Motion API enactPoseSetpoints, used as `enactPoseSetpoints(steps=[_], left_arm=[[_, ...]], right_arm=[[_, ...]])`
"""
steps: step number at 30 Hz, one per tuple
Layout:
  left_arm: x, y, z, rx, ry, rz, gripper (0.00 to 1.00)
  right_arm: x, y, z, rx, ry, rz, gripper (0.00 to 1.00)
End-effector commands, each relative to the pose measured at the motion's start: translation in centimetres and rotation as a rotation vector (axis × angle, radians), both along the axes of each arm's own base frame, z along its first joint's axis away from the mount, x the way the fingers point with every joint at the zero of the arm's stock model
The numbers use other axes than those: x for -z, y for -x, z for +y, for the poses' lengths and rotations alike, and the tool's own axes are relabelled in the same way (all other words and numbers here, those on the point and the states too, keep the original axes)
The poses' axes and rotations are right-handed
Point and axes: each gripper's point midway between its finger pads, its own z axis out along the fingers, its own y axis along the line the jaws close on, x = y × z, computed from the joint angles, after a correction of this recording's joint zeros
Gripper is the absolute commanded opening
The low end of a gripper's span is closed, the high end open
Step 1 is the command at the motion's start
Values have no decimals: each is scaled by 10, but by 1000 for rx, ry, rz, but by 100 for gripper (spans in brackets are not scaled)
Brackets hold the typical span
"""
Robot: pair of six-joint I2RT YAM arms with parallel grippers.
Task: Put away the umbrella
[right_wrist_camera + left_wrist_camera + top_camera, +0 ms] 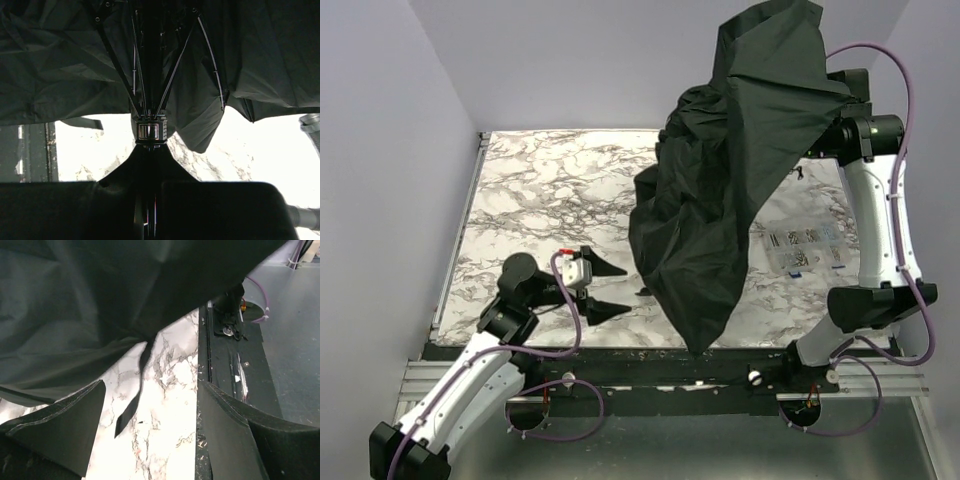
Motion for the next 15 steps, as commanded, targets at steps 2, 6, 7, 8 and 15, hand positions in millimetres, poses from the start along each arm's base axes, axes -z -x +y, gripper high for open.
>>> enactPoseSetpoints(steps=[2,6,7,8,15], left_arm=[[-43,-12,2,-73,96,19,77],[-71,-25,16,-213,180,113,89],[-75,-30,21,-262,198,144,94],[-80,-33,27,-310,227,174,98],[-115,-25,44,-393,336,308,98]], right_arm=[[-20,24,11,-103,-113,-100,0],[-16,35,14,-143,-150,-164,0],[-14,39,15,-158,-162,-171,0],[-16,42,16,-172,-171,-191,0],[6,63,21,-304,-221,-268,0]])
